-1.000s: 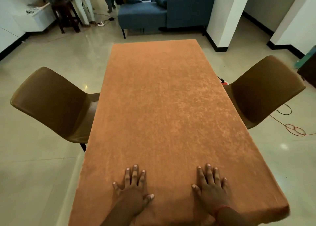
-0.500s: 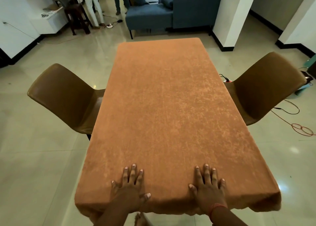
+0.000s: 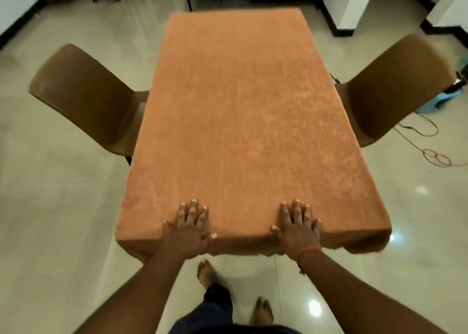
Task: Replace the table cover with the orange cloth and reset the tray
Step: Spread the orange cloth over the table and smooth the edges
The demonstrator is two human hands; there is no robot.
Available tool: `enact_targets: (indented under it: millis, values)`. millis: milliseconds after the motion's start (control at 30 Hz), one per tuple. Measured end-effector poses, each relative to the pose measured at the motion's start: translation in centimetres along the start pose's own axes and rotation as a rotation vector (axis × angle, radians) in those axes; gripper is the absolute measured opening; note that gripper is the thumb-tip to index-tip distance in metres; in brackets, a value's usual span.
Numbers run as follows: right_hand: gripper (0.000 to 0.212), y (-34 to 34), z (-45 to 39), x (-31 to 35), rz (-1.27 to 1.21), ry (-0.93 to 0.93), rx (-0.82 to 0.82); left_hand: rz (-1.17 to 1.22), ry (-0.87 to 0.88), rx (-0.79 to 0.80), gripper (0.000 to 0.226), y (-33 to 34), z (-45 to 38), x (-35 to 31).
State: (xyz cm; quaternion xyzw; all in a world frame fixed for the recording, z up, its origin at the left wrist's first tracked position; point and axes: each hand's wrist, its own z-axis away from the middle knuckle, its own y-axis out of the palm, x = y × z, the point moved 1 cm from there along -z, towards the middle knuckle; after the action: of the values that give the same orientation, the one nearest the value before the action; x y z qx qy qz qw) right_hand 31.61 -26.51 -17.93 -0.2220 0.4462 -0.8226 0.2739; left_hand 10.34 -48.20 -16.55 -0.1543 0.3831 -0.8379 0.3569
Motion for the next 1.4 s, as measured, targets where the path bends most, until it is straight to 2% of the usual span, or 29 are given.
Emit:
enact_targets:
  millis: [233,767,1033,1400]
  values:
    - [0.062,0.1,0.4,-1.0,0.021,-0.030,-0.023,-0.013,0.012,-0.021,0.080,1.4,-0.1,0.4]
    - [0.064,1.4,2.5,-1.9,0.007,-0.051,0.005,-0.019,0.034,-0.047,0.078,3.3,1.9,0.1]
    - [0.058,0.8,2.3,-2.3,-0.006,-0.060,-0.046,-0.011,0.029,-0.094,0.074,4.3,3.8,-0.4]
    - [0.070,-0.7,2.7,1.0,0.018,-0.138,-0.067,0.080,-0.083,-0.168,0.072,5.6,6.8,2.5]
